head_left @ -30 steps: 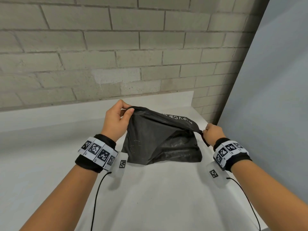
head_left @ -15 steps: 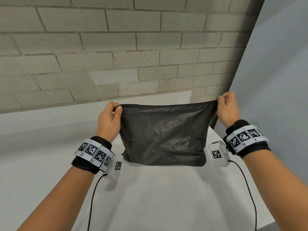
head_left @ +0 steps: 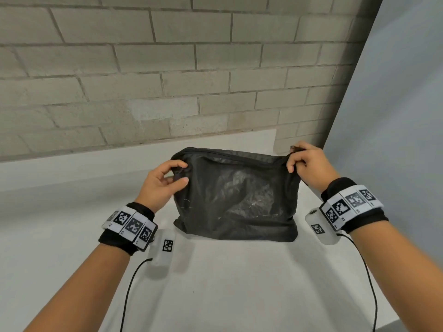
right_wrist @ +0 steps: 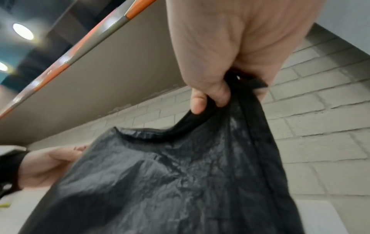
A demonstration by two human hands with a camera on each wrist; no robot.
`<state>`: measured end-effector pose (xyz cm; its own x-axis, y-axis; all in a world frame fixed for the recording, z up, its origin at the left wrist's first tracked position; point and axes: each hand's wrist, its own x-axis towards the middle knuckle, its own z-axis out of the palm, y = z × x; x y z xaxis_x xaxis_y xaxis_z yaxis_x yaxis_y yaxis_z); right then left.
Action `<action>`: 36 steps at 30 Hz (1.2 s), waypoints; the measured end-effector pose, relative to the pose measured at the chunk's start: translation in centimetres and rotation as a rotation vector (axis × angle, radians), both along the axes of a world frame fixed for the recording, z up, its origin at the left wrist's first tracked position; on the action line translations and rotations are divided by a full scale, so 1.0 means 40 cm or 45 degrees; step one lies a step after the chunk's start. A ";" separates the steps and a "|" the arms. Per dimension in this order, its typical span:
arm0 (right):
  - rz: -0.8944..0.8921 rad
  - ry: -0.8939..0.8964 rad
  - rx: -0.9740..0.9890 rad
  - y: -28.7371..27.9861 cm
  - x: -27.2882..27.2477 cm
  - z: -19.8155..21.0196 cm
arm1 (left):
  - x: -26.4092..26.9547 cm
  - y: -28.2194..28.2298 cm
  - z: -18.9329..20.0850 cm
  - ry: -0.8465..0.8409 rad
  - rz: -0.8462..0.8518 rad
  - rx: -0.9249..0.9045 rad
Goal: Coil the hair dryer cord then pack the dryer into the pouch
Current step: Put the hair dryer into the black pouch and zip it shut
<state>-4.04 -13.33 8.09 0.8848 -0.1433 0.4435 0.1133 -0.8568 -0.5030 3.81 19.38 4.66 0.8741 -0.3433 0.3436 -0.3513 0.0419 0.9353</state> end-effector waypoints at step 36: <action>0.105 0.712 -0.264 -0.365 0.497 -0.067 | 0.439 -0.315 -0.075 0.072 0.055 1.076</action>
